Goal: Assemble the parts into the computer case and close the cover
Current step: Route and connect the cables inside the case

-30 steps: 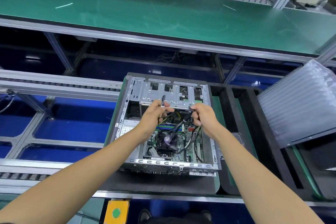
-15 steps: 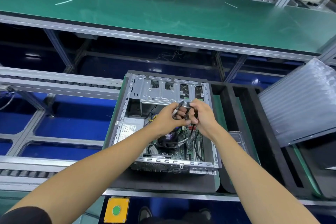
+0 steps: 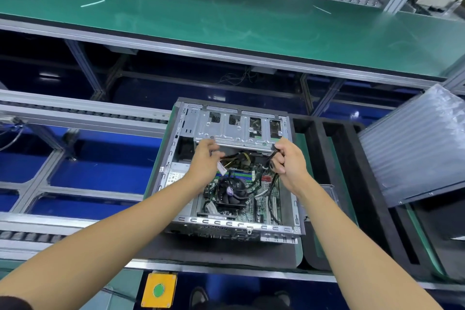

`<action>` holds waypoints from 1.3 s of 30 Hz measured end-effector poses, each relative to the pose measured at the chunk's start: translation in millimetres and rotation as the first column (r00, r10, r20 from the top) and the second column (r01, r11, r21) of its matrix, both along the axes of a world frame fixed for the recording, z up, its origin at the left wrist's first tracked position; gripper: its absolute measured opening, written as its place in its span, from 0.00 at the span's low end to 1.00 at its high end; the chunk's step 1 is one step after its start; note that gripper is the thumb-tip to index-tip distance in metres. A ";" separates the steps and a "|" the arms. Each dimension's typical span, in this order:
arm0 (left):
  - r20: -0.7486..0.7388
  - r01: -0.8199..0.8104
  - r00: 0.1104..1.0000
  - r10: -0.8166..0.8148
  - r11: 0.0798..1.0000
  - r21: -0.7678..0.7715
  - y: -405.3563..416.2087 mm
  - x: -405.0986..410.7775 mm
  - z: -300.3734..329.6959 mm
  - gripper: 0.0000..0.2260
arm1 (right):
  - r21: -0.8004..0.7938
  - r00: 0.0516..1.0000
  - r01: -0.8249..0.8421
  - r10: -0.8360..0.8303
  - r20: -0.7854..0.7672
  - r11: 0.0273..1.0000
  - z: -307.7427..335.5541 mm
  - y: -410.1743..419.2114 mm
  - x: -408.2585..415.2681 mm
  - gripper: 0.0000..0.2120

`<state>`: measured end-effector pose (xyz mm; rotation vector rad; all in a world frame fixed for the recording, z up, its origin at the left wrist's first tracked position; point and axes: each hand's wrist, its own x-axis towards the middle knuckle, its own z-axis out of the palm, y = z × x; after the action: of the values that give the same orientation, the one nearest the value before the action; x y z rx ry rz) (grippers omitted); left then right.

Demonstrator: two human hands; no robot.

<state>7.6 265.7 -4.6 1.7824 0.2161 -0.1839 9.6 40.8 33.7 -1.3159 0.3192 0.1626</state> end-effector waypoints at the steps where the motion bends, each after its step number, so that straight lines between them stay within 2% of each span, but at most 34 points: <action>1: 0.080 0.048 0.995 -0.063 0.982 0.182 -2.2 -1.8 -0.7 0.22 | -0.011 1.000 -0.021 0.021 -0.010 1.000 0.0 0.6 0.1 0.22; 2: 0.181 0.065 0.974 -0.135 0.935 0.349 -5.2 -4.0 2.2 0.25 | -0.025 0.999 -0.039 0.039 -0.021 0.999 0.1 1.5 0.0 0.20; 4: 0.362 0.107 0.876 -0.320 0.859 0.500 -13.1 -7.7 7.4 0.21 | -0.038 0.997 -0.054 0.052 -0.053 0.998 1.0 3.2 0.5 0.16; 6: 0.332 0.311 0.804 -0.493 0.825 0.472 -22.2 -12.7 10.5 0.15 | 0.000 0.994 -0.047 0.047 -0.095 0.999 2.6 5.3 0.7 0.15; 8: 0.233 0.472 0.786 -0.573 0.799 0.372 -30.9 -20.6 10.9 0.15 | 0.057 0.990 -0.030 0.037 -0.136 0.998 4.5 7.8 0.4 0.14; 11: 0.256 0.424 0.814 -0.521 0.835 0.351 -46.0 -25.9 6.1 0.17 | 0.109 0.985 -0.011 0.029 -0.170 0.994 6.3 10.7 -0.7 0.13; 13: 0.311 0.367 0.853 -0.418 0.906 0.211 -53.5 -26.1 6.2 0.13 | 0.097 0.985 -0.032 0.048 -0.168 0.995 7.2 11.2 -1.5 0.13; 16: 0.342 0.348 0.877 -0.338 0.937 0.034 -56.1 -24.6 7.5 0.05 | 0.044 0.987 -0.072 0.078 -0.140 0.996 8.0 11.8 -1.4 0.12; 19: 0.228 0.319 0.934 -0.274 0.929 -0.189 -54.8 -26.6 11.1 0.05 | -0.152 0.989 -0.135 0.123 -0.083 0.979 10.9 6.2 2.1 0.11; 22: 0.090 0.271 0.963 -0.255 0.894 -0.357 -53.3 -28.4 12.2 0.08 | -0.425 0.978 -0.192 0.211 -0.002 0.884 13.7 -0.6 3.9 0.10; 26: -0.017 0.186 0.975 -0.223 0.853 -0.488 -54.4 -35.3 13.7 0.11 | -0.525 0.968 -0.200 0.250 0.025 0.828 12.1 -0.7 5.2 0.12; 30: -0.096 0.117 0.974 -0.205 0.820 -0.560 -59.1 -37.9 10.0 0.14 | -0.609 0.969 -0.153 0.240 0.063 0.778 8.3 1.9 4.1 0.14; 32: -0.124 0.084 0.974 -0.187 0.817 -0.571 -61.7 -37.4 10.0 0.13 | -0.605 0.974 -0.090 0.196 0.112 0.791 5.0 5.2 2.1 0.16; 36: -0.152 0.078 0.969 -0.195 0.826 -0.558 -67.1 -32.7 8.8 0.13 | -0.437 0.977 -0.032 0.120 0.174 0.899 -4.3 11.4 -3.2 0.12; 39: -0.170 0.070 0.968 -0.186 0.845 -0.530 -69.7 -27.8 8.1 0.13 | -0.398 0.967 -0.018 0.118 0.227 0.917 -10.1 10.8 -7.8 0.13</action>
<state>-20.3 195.9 3.5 1.2296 0.1787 -0.4894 1.7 51.6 23.6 -1.7296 0.0921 -0.0113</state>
